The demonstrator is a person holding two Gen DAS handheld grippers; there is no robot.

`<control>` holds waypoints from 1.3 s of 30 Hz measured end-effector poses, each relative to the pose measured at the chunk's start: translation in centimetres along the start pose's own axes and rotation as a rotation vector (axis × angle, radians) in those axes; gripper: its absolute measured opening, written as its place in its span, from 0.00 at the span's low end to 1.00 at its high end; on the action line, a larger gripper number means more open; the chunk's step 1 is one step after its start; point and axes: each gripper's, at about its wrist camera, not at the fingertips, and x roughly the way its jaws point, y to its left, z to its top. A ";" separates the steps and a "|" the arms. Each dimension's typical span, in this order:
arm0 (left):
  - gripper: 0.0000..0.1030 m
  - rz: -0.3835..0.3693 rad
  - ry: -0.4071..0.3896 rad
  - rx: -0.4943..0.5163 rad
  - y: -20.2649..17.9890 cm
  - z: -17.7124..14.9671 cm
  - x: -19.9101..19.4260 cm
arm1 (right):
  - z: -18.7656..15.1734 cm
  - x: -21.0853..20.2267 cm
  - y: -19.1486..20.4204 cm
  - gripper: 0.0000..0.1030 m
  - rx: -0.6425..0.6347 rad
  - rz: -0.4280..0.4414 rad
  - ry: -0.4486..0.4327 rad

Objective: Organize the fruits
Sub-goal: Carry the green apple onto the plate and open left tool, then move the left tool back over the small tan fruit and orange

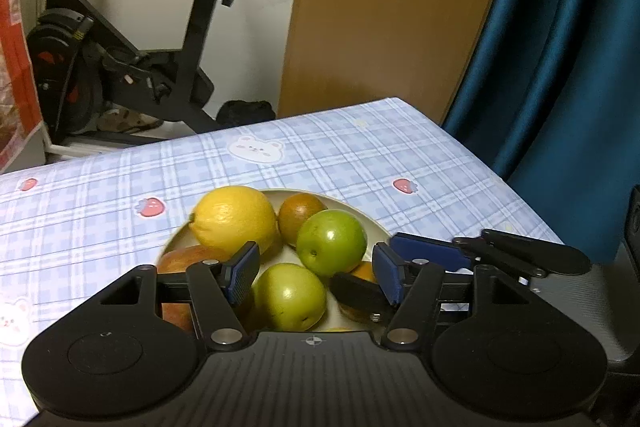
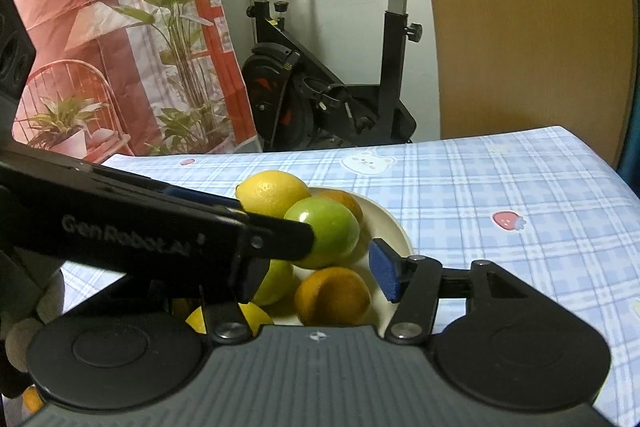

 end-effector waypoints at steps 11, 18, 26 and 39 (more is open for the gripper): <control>0.65 0.077 -0.041 -0.012 0.5 -1.9 -4.7 | -0.8 -3.0 1.7 0.56 0.033 0.003 -0.027; 0.65 0.137 -0.052 -0.010 1.1 -3.8 -7.6 | -1.6 -4.7 4.1 0.56 0.023 0.036 -0.044; 0.65 0.177 -0.092 -0.025 2.3 -6.1 -11.8 | -2.6 -6.0 7.4 0.56 -0.015 0.081 -0.064; 0.65 0.260 -0.133 -0.084 5.1 -10.3 -17.3 | -5.0 -7.2 11.6 0.57 -0.068 0.147 -0.086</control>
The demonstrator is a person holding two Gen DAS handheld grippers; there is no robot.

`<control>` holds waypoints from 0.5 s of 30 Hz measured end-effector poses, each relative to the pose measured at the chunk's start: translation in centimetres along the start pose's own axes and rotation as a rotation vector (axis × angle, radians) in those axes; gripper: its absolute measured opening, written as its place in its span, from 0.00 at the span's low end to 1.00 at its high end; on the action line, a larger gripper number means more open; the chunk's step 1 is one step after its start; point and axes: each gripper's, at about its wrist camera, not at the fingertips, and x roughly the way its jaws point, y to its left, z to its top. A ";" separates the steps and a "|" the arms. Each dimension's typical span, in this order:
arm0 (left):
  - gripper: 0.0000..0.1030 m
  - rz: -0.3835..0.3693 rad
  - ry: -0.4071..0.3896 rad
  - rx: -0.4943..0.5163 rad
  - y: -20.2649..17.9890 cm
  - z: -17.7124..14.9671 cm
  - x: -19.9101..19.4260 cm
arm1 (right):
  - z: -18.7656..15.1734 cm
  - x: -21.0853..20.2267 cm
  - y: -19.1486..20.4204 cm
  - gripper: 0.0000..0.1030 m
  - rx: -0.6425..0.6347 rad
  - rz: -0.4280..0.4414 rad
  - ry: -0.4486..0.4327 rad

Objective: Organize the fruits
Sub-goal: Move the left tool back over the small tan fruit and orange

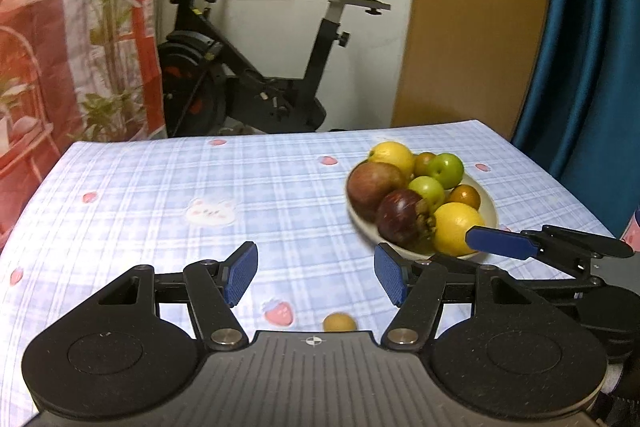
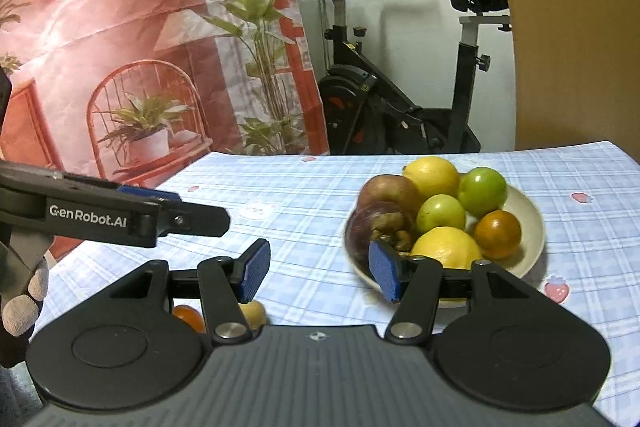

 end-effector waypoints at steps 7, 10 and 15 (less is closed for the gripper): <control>0.65 0.010 -0.026 -0.037 1.3 -1.2 -1.6 | -0.3 0.3 0.8 0.58 -0.001 0.006 0.029; 0.65 0.016 -0.041 -0.041 1.4 -1.8 -2.1 | -0.4 0.3 1.4 0.59 -0.016 0.006 0.044; 0.65 0.034 -0.045 -0.066 1.9 -2.7 -2.4 | -0.6 0.0 2.3 0.61 -0.055 0.000 0.043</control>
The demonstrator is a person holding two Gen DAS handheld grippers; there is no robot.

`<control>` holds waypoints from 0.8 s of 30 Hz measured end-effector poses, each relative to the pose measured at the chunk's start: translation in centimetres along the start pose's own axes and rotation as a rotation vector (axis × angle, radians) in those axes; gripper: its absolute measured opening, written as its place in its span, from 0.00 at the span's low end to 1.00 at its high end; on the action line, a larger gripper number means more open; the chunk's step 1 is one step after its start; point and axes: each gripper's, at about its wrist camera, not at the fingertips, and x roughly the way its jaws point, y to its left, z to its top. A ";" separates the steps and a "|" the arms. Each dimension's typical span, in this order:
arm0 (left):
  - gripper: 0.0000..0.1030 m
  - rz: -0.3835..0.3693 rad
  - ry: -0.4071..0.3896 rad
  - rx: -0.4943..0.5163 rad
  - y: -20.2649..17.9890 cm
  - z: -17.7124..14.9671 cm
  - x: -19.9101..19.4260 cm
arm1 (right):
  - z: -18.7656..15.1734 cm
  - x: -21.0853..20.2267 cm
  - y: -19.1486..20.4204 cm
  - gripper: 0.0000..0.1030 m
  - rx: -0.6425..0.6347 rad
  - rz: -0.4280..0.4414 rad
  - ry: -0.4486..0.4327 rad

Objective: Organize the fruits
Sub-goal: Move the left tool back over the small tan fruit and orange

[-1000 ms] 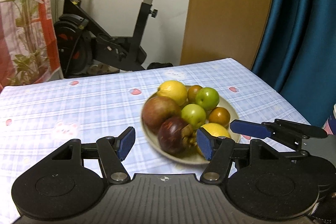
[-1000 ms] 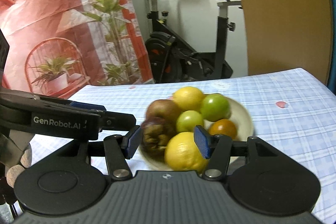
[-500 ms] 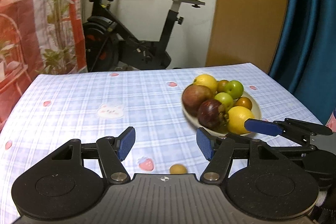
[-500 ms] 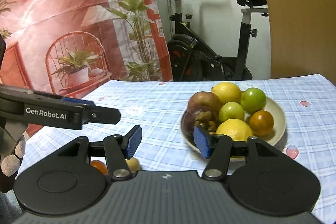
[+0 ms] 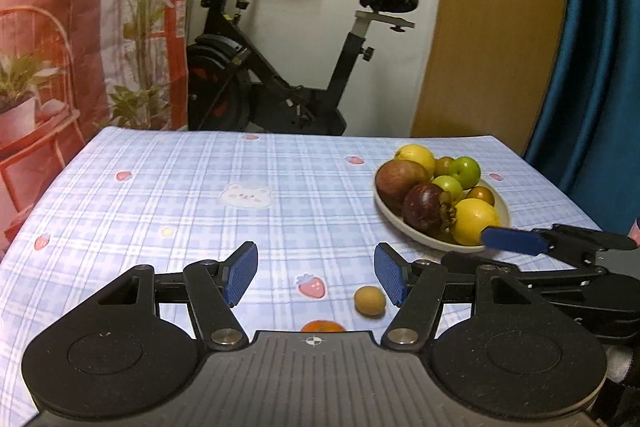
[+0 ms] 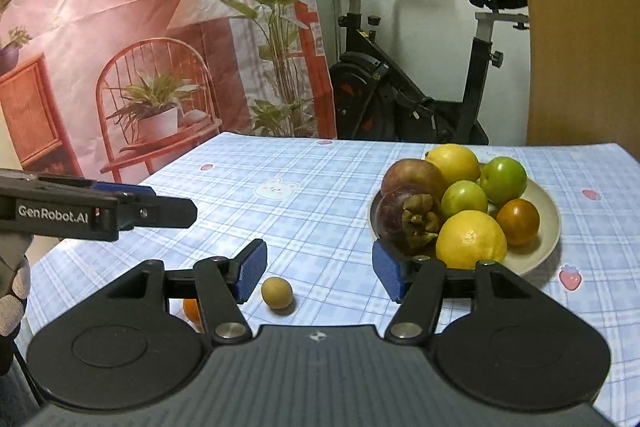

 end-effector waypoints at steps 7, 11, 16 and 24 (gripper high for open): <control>0.65 -0.001 -0.006 -0.059 1.7 -0.4 -0.3 | -0.4 -0.1 0.5 0.69 -0.035 -0.024 -0.003; 0.65 0.002 -0.012 -0.099 2.6 -0.6 -0.2 | -0.8 -0.1 0.2 0.69 -0.034 -0.026 0.006; 0.65 -0.002 0.007 -0.138 3.4 -0.9 0.4 | -1.3 0.3 -0.1 0.69 -0.019 -0.020 0.022; 0.65 -0.025 0.032 -0.145 3.7 -1.4 1.0 | -2.2 1.1 0.4 0.69 -0.022 0.030 0.071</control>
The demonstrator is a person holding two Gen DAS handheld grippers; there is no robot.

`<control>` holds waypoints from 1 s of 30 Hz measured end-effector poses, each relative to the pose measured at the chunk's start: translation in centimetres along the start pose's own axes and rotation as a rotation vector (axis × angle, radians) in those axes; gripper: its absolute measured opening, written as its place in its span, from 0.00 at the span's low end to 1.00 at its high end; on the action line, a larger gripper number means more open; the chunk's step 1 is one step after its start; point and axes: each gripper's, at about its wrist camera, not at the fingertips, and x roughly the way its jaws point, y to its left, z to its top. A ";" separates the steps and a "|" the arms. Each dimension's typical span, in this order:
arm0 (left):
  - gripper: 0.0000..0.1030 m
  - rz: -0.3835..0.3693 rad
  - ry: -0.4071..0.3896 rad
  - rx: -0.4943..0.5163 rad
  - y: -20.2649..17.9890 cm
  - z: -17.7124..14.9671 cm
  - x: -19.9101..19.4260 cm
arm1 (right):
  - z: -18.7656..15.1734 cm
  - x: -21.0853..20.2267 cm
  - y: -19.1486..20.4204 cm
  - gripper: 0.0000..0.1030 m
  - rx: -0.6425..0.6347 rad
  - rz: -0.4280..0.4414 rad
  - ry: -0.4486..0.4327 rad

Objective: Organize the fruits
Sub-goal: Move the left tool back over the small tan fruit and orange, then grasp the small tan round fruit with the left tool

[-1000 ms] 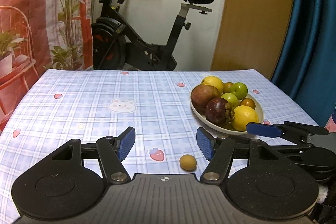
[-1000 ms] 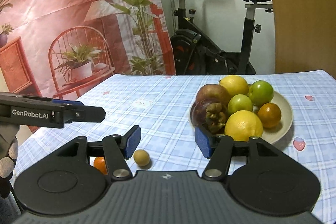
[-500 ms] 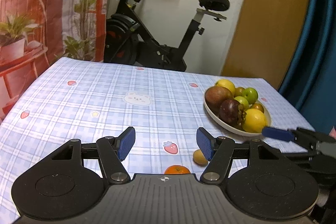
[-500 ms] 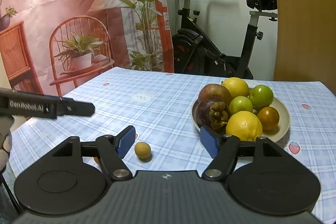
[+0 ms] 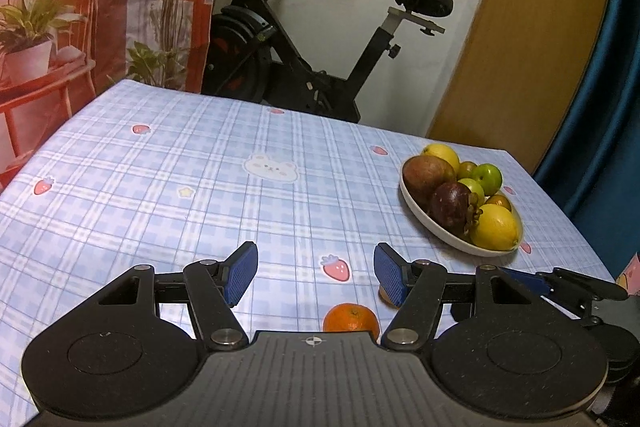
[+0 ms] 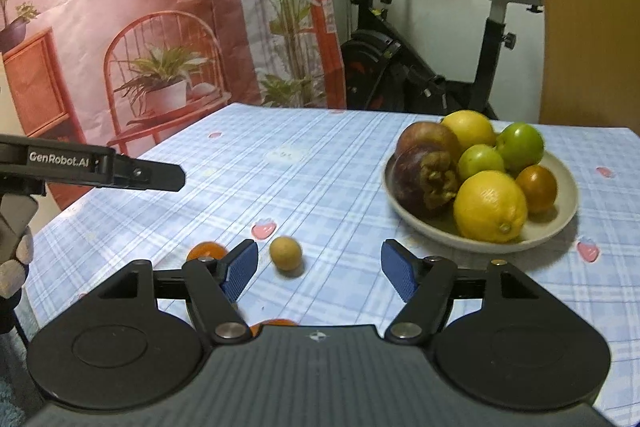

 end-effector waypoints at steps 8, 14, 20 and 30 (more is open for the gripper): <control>0.63 -0.033 0.024 -0.049 0.8 -0.2 0.1 | -0.3 0.6 0.2 0.69 0.010 0.035 0.031; 0.62 -0.050 0.033 -0.015 0.0 -0.5 0.4 | -0.5 0.6 1.9 0.65 -0.075 0.110 0.047; 0.62 -0.053 0.044 -0.007 0.0 -0.9 0.6 | -1.0 1.8 4.7 0.44 -0.201 0.190 0.109; 0.62 -0.059 0.053 0.008 0.0 -1.0 0.9 | -1.5 3.4 5.1 0.26 -0.239 0.182 0.167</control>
